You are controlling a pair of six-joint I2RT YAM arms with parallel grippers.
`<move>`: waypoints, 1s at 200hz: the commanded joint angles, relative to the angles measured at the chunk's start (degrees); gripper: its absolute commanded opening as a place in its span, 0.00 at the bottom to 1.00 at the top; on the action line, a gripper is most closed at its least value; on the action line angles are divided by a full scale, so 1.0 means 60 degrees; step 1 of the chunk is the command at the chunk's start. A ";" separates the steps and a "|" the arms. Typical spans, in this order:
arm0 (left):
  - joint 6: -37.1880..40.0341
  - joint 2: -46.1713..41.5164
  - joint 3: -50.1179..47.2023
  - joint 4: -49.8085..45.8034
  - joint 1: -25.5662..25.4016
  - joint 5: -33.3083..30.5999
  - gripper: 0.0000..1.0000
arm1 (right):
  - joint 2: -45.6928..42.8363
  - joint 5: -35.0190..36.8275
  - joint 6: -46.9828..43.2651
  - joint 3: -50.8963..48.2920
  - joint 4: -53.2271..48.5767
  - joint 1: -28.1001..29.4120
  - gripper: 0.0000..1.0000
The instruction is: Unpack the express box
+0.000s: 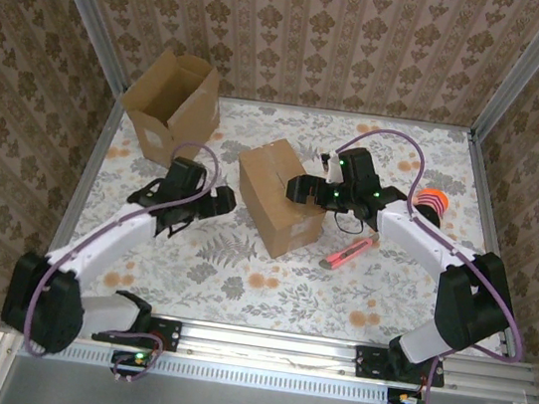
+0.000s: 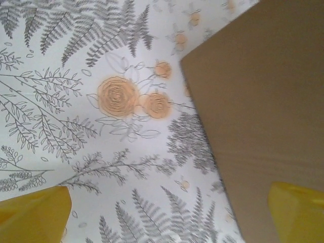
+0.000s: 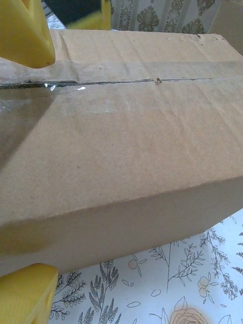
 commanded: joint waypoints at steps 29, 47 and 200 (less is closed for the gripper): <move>-0.0479 -0.0582 0.0303 0.0973 0.0305 0.2706 1.00 | -0.0046 0.0211 -0.0123 0.0160 -0.0156 0.0054 1.00; -0.0686 0.0143 0.0760 0.1570 0.0302 0.3225 1.00 | -0.0049 0.0210 -0.0119 0.0156 -0.0170 0.0054 1.00; -0.2204 0.3848 0.1331 0.5037 0.0192 0.4384 1.00 | 0.0025 0.0112 -0.0053 0.0043 -0.0072 0.0085 1.00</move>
